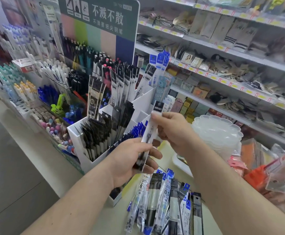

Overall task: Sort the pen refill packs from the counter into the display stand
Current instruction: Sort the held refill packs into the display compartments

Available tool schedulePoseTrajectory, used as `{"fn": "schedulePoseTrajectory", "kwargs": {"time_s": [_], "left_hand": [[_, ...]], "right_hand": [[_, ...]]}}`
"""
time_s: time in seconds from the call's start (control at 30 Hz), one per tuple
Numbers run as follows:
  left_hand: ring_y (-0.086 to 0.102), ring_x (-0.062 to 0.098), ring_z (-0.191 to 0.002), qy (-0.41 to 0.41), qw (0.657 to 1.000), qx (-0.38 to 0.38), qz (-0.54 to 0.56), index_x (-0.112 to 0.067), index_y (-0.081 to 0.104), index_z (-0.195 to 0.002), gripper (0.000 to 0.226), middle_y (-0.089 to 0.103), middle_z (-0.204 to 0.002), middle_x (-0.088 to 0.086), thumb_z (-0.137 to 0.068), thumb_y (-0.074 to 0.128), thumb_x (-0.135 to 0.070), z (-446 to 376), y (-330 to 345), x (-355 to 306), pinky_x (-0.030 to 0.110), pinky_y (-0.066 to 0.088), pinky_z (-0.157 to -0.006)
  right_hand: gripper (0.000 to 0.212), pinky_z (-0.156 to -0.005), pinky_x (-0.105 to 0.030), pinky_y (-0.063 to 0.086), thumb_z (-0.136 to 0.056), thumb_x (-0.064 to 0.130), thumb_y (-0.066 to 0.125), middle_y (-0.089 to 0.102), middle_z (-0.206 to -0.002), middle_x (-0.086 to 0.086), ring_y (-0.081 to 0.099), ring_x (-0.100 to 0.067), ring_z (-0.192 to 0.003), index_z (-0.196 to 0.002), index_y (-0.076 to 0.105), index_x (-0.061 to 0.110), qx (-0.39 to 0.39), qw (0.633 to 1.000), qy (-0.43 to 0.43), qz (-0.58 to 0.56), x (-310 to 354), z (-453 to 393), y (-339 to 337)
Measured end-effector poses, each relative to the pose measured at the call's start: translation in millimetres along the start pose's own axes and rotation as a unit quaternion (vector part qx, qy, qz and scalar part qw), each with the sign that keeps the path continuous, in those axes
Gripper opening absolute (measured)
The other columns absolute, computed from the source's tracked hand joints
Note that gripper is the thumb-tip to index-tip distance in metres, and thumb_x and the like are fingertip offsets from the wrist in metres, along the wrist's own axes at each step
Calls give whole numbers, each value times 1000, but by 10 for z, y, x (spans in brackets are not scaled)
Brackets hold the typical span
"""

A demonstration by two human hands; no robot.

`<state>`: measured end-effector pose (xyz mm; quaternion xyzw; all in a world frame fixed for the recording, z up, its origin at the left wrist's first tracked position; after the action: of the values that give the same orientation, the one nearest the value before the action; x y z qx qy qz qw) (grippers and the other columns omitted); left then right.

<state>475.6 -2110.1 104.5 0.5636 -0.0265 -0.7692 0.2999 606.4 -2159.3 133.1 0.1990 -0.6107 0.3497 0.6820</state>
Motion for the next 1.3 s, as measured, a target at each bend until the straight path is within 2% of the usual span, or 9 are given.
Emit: {"fn": "schedulePoseTrajectory", "kwargs": {"time_s": [0.17, 0.3, 0.43, 0.57, 0.67, 0.8, 0.9, 1.17, 1.3], "left_hand": [[66, 26, -64, 23, 1000, 3, 12, -2, 56, -118, 21, 72, -94, 16, -98, 51, -5, -10, -75, -89, 30, 56, -53], [67, 26, -68, 36, 999, -14, 25, -6, 53, -125, 28, 73, -95, 15, -97, 53, -5, -32, -138, -140, 33, 57, -55], [65, 25, -67, 49, 998, -15, 25, -5, 56, -122, 25, 73, -89, 13, -97, 52, -4, -52, -140, -188, 32, 57, -56], [65, 24, -68, 51, 998, -21, 20, -4, 59, -119, 23, 73, -88, 11, -97, 52, -4, -72, -166, -181, 32, 56, -57], [64, 24, -68, 47, 999, -23, 13, -5, 61, -117, 21, 73, -87, 10, -97, 52, -5, -75, -192, -157, 31, 56, -56], [65, 23, -67, 42, 999, -24, 12, -6, 62, -115, 21, 72, -89, 11, -97, 52, -5, -76, -216, -114, 31, 55, -55], [65, 22, -68, 39, 999, -23, 8, -7, 64, -114, 20, 72, -91, 12, -97, 52, -5, -80, -212, -98, 32, 55, -55], [66, 22, -69, 32, 999, -24, -13, -8, 64, -114, 20, 72, -92, 10, -98, 52, -6, -82, -186, -12, 33, 55, -57], [66, 19, -68, 31, 998, -23, -52, -11, 63, -112, 18, 73, -88, 6, -98, 53, -6, -96, -89, 81, 36, 56, -63]], "right_hand": [[28, -56, -32, 36, -97, 30, 62, 43, -68, -10, 38, -21, -62, -77, 56, 12, -254, 962, -36, -96, 254, -224, -383], [40, -46, -22, 35, -101, 27, 57, 43, -56, 4, 36, -9, -47, -63, 54, 15, -338, 925, -125, -119, 547, -284, -470], [36, -42, -14, 34, -102, 27, 54, 51, -59, 5, 38, 1, -38, -69, 59, 14, -311, 931, -174, -80, 765, -403, -337], [40, -52, -31, 43, -100, 33, 58, 60, -62, -1, 48, -12, -52, -68, 64, 9, -276, 944, -180, 1, 783, -635, -165], [43, -58, -37, 46, -98, 35, 60, 64, -67, -9, 54, -24, -57, -74, 69, -1, -250, 950, -162, 94, 753, -805, -71], [35, -62, -32, 46, -97, 28, 62, 72, -83, -17, 50, -16, -58, -85, 72, -3, -168, 957, -108, 209, 687, -950, 69], [34, -67, -34, 50, -96, 32, 62, 66, -70, -8, 52, -15, -59, -77, 70, 5, -125, 953, -93, 260, 662, -989, 164], [28, -79, -35, 59, -88, 40, 72, 70, -81, 4, 66, -12, -79, -94, 76, 12, -113, 965, -67, 229, 470, -930, 39], [21, -68, -28, 55, -89, 39, 71, 70, -80, 3, 65, -11, -76, -82, 72, 20, -123, 973, -64, 183, 325, -644, -123]]}}
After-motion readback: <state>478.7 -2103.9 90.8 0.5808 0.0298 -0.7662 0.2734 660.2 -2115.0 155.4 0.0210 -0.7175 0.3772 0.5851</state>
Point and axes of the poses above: each hand's wrist, its own z-axis away from the middle knuckle, its own y-axis out of the palm, x = y × z, the point moved 4 cm from there along -z, towards the middle knuckle
